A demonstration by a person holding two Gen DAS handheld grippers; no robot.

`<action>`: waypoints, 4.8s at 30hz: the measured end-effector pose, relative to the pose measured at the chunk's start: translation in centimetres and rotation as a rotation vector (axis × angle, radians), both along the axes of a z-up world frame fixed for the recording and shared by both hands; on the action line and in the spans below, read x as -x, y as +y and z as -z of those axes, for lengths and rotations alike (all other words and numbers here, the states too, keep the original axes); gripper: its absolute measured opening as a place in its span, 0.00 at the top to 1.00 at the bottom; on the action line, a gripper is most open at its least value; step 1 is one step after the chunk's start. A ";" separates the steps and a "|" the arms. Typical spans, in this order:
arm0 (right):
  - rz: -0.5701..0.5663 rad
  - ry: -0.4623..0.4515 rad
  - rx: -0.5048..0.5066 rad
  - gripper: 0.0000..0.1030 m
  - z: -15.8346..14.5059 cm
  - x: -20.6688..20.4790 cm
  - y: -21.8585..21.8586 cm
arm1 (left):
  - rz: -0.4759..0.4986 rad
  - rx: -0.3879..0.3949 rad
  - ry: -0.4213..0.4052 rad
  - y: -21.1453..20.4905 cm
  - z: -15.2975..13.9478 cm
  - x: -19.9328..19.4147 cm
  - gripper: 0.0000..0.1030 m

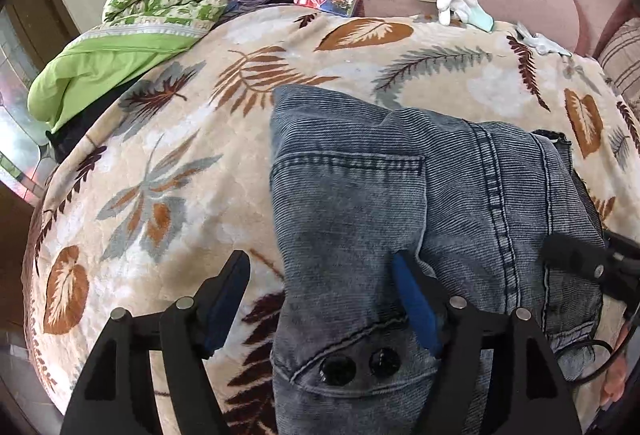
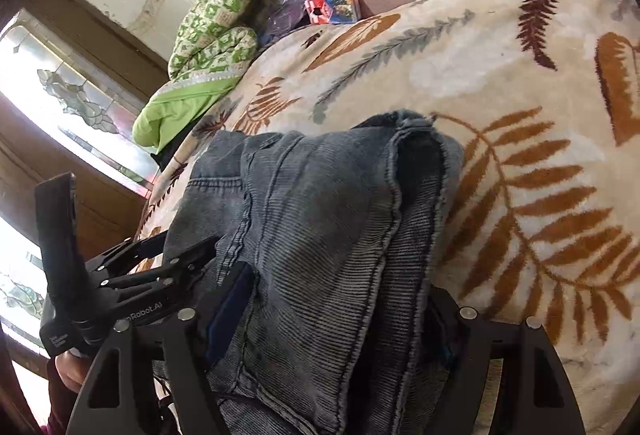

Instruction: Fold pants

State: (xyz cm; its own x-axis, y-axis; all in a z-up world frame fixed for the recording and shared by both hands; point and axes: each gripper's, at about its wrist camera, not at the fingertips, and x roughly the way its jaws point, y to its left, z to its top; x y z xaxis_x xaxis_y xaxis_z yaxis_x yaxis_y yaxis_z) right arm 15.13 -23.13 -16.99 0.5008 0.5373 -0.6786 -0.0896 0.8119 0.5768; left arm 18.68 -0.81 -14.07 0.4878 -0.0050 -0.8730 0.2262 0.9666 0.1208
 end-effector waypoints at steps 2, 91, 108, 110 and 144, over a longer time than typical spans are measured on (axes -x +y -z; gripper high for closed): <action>0.024 -0.034 0.029 0.24 -1.0 0.3 -0.5 | -0.010 -0.021 -0.010 0.2 -0.6 0.5 0.28; -0.009 -0.447 0.174 0.20 -9.8 13.7 3.2 | -0.079 -0.179 -0.422 2.3 -10.6 14.5 0.04; 0.194 -0.742 0.366 0.18 -19.1 26.6 4.0 | -0.139 -0.021 -0.663 4.9 -18.5 21.8 0.00; 0.194 -0.750 0.366 0.17 -19.8 27.0 4.5 | -0.135 -0.007 -0.672 5.4 -18.9 22.4 0.00; 0.028 -0.764 0.510 0.17 -21.4 28.0 14.7 | -0.190 0.111 -0.727 13.8 -21.7 27.8 0.00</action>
State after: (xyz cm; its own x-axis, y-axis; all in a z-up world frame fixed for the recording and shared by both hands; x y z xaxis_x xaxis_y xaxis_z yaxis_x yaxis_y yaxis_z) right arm -12.90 -8.38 4.42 0.9191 0.2447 -0.3089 -0.2757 0.9594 -0.0600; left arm -9.17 12.95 7.68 0.9414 0.0677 -0.3303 -0.0451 0.9961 0.0757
